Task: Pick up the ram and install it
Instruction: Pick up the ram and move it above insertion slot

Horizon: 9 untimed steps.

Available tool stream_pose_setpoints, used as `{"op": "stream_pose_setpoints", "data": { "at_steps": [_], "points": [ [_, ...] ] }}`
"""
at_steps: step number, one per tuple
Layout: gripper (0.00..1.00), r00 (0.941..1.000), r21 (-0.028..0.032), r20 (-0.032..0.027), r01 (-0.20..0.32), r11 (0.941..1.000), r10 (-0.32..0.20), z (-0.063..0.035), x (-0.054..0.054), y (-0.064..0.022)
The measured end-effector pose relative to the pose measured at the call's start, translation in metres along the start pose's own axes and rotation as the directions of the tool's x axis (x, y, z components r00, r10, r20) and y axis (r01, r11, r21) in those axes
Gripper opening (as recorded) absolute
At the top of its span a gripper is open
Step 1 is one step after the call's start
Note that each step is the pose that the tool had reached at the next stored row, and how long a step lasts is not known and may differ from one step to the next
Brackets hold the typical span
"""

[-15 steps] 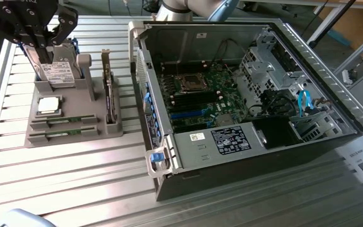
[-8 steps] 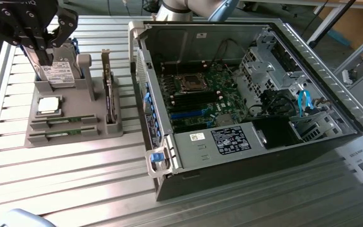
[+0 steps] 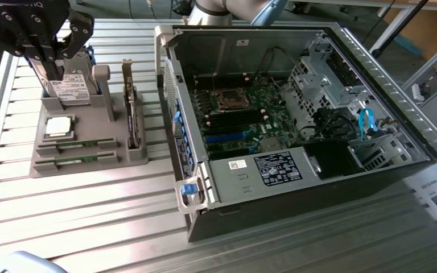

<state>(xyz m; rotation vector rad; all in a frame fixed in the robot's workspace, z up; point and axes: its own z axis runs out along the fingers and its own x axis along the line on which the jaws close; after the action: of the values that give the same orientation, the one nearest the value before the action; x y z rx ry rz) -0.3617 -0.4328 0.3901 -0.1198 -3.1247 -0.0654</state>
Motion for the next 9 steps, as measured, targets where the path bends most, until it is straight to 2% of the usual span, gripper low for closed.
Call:
{"op": "stream_pose_setpoints", "data": {
  "at_steps": [8,9],
  "points": [
    [0.1,1.0,0.0,0.0,0.0,1.0,0.0,0.0,0.0,0.0],
    [0.1,1.0,-0.0001,0.0014,0.001,1.0,-0.001,0.0,0.0,0.0]
  ]
}}
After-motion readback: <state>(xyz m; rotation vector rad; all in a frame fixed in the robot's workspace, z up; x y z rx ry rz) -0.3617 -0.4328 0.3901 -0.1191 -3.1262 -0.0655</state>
